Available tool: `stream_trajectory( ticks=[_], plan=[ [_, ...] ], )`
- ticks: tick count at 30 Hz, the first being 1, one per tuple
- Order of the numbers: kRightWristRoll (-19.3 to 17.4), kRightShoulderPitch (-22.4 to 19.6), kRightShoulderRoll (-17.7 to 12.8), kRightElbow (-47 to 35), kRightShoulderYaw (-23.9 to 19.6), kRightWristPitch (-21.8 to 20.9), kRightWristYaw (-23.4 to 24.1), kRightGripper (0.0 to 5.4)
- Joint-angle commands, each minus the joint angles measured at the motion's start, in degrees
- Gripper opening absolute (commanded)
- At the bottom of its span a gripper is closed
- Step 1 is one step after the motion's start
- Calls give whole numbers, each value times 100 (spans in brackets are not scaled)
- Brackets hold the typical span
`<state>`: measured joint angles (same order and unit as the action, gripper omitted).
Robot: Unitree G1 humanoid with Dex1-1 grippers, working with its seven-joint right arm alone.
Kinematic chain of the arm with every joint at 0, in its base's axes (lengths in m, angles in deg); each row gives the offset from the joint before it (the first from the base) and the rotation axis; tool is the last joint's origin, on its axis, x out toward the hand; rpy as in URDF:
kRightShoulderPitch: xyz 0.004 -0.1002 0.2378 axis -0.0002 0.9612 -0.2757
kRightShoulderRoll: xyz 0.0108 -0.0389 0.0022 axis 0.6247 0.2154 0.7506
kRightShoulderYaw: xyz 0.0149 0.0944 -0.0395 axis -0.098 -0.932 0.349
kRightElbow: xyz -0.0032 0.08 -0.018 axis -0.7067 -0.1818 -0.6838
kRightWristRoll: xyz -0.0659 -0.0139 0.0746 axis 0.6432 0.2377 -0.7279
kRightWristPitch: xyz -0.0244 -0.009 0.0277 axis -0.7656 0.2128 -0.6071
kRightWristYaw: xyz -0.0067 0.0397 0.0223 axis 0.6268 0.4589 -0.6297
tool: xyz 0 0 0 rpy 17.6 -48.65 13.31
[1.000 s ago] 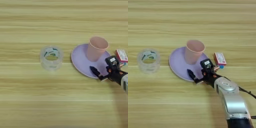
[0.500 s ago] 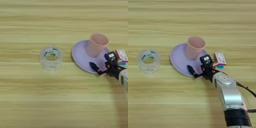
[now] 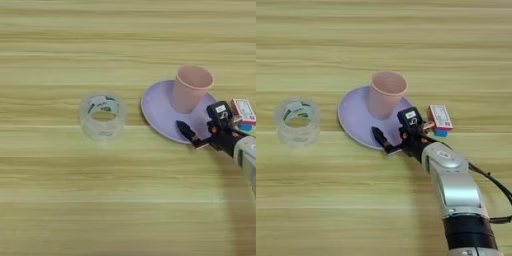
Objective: Move the objects on the table
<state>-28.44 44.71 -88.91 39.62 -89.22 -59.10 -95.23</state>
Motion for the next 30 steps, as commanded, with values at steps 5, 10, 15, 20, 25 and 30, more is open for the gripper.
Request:
stream_trajectory(
  ticks=[5, 10, 15, 20, 25, 30],
  plan=[
    [-120, -158, -140, -710, -198, -202, 81, 535],
    [-160, -11, -199, -1101, -296, -93, 98, 535],
    [-192, 154, -244, -1401, -448, 17, 119, 535],
    [-167, 326, -300, -1527, -596, 124, 128, 535],
    [-127, 448, -341, -1519, -724, 204, 169, 535],
    [-134, 487, -387, -1409, -946, 205, 300, 535]
  ],
)
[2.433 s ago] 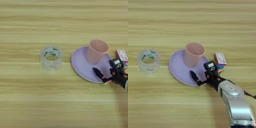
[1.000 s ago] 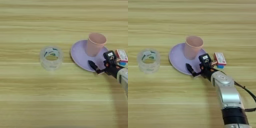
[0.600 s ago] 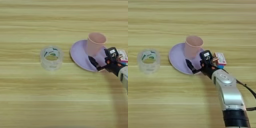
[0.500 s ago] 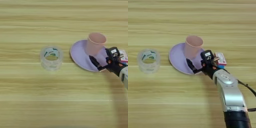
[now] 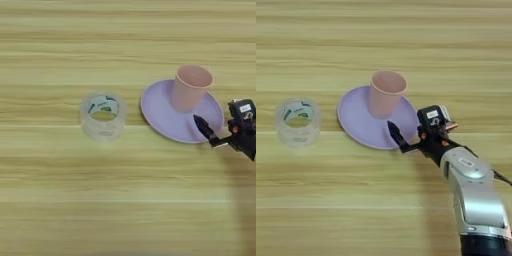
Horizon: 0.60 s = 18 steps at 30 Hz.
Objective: Move the objects on the table
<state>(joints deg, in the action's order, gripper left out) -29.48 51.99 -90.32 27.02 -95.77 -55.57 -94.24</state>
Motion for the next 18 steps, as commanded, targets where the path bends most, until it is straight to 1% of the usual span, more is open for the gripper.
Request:
stream_trajectory(
  ticks=[1, 5, 9, 13, 18],
  plan=[
    [-30, -256, -250, -116, -329, -164, 236, 535],
    [-105, -363, -260, 8, -559, -202, 354, 535],
    [-82, -481, -309, 203, -765, -269, 523, 535],
    [-97, -569, -327, 303, -863, -298, 593, 535],
    [4, -750, -340, 693, -924, -482, 816, 535]
  ],
)
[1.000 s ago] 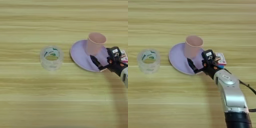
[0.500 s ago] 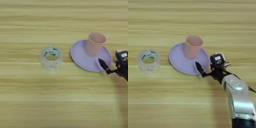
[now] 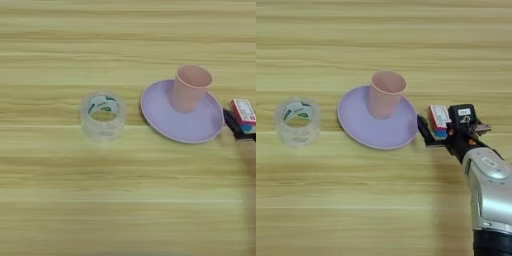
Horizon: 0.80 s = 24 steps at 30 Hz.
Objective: Move the objects on the table
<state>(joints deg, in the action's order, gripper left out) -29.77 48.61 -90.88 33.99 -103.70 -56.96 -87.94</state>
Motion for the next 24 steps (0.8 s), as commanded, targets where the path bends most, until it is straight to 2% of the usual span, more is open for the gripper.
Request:
stream_trajectory(
  ticks=[1, 18, 24],
  plan=[
    [46, -433, -284, 62, -125, -378, 209, 535],
    [80, -837, -385, 1327, -101, -961, 439, 535],
    [63, -908, -403, 1536, -74, -1096, 458, 535]
  ],
)
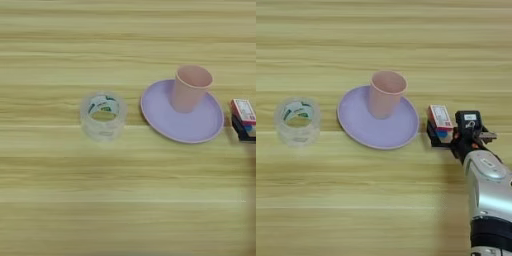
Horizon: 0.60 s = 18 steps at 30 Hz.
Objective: Move the objects on the table
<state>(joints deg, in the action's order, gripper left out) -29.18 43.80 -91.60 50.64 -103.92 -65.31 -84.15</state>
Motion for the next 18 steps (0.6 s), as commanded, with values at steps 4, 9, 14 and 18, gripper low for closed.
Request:
stream_trajectory(
  ticks=[4, 9, 14, 18],
  plan=[
    [-13, -473, -311, -34, -37, -334, 61, 535],
    [-47, -562, -284, 108, -22, -477, 43, 535],
    [-42, -671, -254, 305, 28, -570, 52, 535],
    [-65, -795, -254, 584, 34, -662, 47, 535]
  ],
)
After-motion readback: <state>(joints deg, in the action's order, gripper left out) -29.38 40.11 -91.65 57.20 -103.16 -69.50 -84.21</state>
